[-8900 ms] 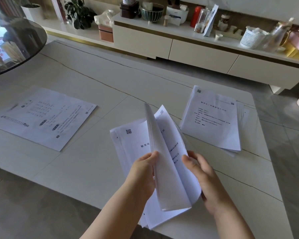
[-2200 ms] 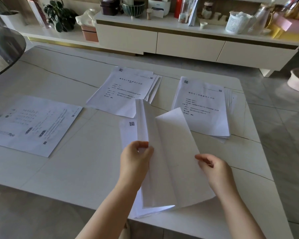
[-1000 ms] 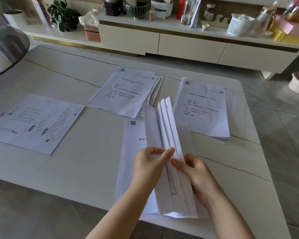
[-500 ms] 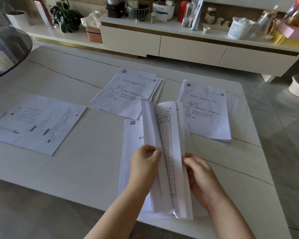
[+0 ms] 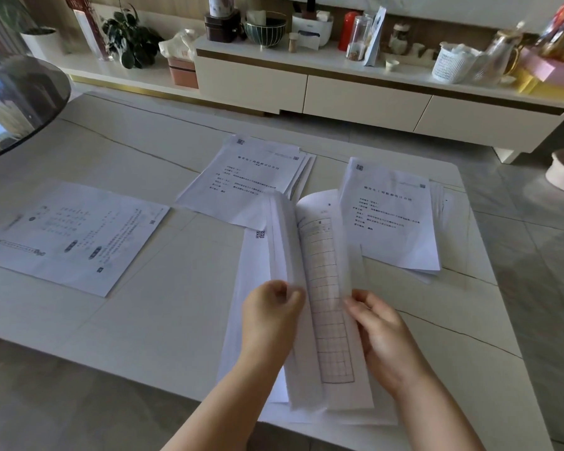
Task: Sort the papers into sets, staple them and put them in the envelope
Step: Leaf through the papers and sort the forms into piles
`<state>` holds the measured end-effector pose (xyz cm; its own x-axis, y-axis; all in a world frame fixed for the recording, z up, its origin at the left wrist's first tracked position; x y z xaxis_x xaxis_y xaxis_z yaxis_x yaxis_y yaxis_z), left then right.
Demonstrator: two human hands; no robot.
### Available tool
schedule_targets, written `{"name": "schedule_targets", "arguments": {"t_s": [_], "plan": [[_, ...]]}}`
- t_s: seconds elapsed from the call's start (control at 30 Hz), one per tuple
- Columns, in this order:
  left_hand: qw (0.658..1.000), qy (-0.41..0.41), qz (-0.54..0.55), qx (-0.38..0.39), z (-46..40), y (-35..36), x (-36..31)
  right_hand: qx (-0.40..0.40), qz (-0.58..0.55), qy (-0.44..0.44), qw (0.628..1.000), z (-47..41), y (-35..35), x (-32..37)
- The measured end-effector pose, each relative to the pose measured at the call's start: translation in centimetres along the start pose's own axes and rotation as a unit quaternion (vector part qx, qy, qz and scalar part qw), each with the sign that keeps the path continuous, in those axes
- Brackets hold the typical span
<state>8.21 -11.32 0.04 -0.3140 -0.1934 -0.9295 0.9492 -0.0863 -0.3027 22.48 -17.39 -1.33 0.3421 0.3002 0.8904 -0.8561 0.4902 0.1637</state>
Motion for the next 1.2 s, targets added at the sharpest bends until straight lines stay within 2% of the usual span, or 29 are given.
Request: {"name": "schedule_targets", "arguments": {"t_s": [0.1,0.2,0.33,0.67,0.87,1.03,1.2], "plan": [[1.000,0.009,-0.012,-0.019,-0.9,-0.9,0.4,-0.101,0.108,-0.061,0.987,-1.0,-1.9,0.0],[1.000,-0.010,0.015,-0.017,-1.2,-1.1,1.0,-0.143,0.199,-0.092,0.965,-1.4,-3.1,-0.3],[0.997,-0.043,0.066,0.004,-1.1,-0.5,1.2,-0.106,0.203,-0.082,0.970,-1.4,-2.5,-0.2],[0.993,-0.041,0.114,0.006,-1.0,0.4,1.7,-0.039,0.192,-0.082,0.977,0.3,-1.0,0.6],[0.995,-0.045,0.088,0.014,-1.3,0.8,2.4,-0.031,0.203,-0.111,0.972,0.7,-1.0,1.2],[0.993,-0.062,0.096,-0.004,-1.0,0.9,2.0,-0.018,0.166,-0.085,0.982,0.6,-0.8,0.7],[0.989,-0.073,0.129,0.022,-0.9,0.9,1.8,0.013,0.178,-0.064,0.982,0.2,-0.2,0.2]]}}
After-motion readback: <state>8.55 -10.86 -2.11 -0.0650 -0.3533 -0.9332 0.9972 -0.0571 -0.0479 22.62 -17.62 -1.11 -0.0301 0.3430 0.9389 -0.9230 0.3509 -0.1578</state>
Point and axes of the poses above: each hand's wrist, its own z-axis away from the middle knuckle, its own y-axis out of the palm, x = y × z, the point moved 1 cm from there along -z, towards the middle knuckle, and after that the axes turned 3 degrees about -x, right-handed, at the moved point
